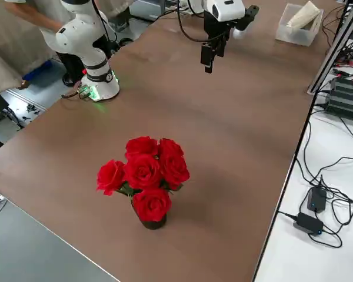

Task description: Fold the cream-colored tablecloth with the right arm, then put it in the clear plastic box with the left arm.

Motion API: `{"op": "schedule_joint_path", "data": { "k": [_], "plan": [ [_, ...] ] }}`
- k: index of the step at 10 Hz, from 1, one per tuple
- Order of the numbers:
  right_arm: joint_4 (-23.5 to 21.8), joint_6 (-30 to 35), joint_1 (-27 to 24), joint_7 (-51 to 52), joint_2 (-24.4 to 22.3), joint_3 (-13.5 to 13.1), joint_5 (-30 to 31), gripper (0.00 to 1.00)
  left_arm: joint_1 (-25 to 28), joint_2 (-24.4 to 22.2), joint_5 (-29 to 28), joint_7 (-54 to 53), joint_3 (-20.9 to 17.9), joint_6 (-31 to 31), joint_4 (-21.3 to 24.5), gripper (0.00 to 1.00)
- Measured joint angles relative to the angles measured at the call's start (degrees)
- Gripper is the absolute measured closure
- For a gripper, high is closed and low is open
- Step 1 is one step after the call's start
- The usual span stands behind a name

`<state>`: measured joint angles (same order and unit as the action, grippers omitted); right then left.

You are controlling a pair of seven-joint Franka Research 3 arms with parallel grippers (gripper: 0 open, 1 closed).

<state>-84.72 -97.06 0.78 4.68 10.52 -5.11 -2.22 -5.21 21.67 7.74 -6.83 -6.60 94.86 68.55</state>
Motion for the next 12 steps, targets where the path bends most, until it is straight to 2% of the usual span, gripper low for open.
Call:
{"op": "schedule_joint_path", "data": {
  "k": [2,3,4,6,9,12],
  "plan": [
    [0.0,0.0,0.7,0.4,-0.1,0.0,0.3,0.0,3.2,-8.5,-7.8,8.2,7.8,-0.1,7.7,0.0],
    [0.1,0.0,1.0,0.6,-0.1,0.0,0.5,0.0,3.9,-12.0,-9.5,11.5,11.3,0.0,11.1,0.0],
    [0.1,-0.1,1.4,0.6,-0.1,0.0,0.8,0.0,4.1,-15.1,-9.9,12.5,12.5,0.0,14.1,0.0],
    [0.1,-0.1,1.5,0.6,-0.1,0.0,0.9,0.0,4.9,-20.3,-9.8,11.6,12.4,0.4,20.0,0.0],
    [0.1,-0.1,1.5,0.6,-0.1,0.0,0.9,0.0,5.1,-25.4,-9.7,10.4,11.1,0.8,27.0,0.0],
    [0.1,-0.1,1.5,0.7,-0.1,0.0,1.0,0.0,5.1,-28.1,-7.7,10.2,8.8,1.0,30.5,0.0]
  ]
}}
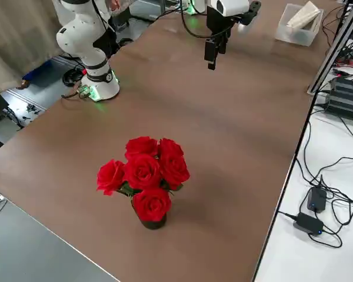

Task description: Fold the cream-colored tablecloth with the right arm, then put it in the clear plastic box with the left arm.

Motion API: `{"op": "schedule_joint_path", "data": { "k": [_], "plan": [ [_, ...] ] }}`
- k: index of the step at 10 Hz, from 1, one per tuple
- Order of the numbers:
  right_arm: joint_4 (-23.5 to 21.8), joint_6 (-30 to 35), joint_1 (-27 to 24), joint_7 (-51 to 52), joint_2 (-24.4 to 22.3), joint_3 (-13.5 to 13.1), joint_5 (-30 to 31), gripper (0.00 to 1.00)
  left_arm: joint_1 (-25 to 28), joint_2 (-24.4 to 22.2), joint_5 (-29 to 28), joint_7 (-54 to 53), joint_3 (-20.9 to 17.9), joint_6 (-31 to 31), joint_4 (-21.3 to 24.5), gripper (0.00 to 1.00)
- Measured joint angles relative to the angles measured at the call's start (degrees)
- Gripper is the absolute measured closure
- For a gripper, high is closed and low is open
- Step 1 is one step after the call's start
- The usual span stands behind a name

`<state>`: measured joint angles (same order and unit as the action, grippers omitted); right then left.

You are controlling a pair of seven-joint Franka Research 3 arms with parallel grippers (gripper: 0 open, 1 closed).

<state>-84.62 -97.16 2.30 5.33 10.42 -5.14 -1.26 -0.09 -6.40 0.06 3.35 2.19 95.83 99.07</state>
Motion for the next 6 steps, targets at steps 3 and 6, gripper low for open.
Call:
{"op": "schedule_joint_path", "data": {
  "k": [3,6],
  "plan": [
    [0.0,0.0,0.0,0.0,0.0,0.0,0.0,0.0,0.2,0.0,1.4,0.0,-1.3,0.0,0.5,0.0],
    [0.0,0.0,0.0,0.0,0.0,0.0,0.0,0.0,0.1,0.1,1.4,-0.1,-1.2,0.0,0.7,0.0]
  ]
}}
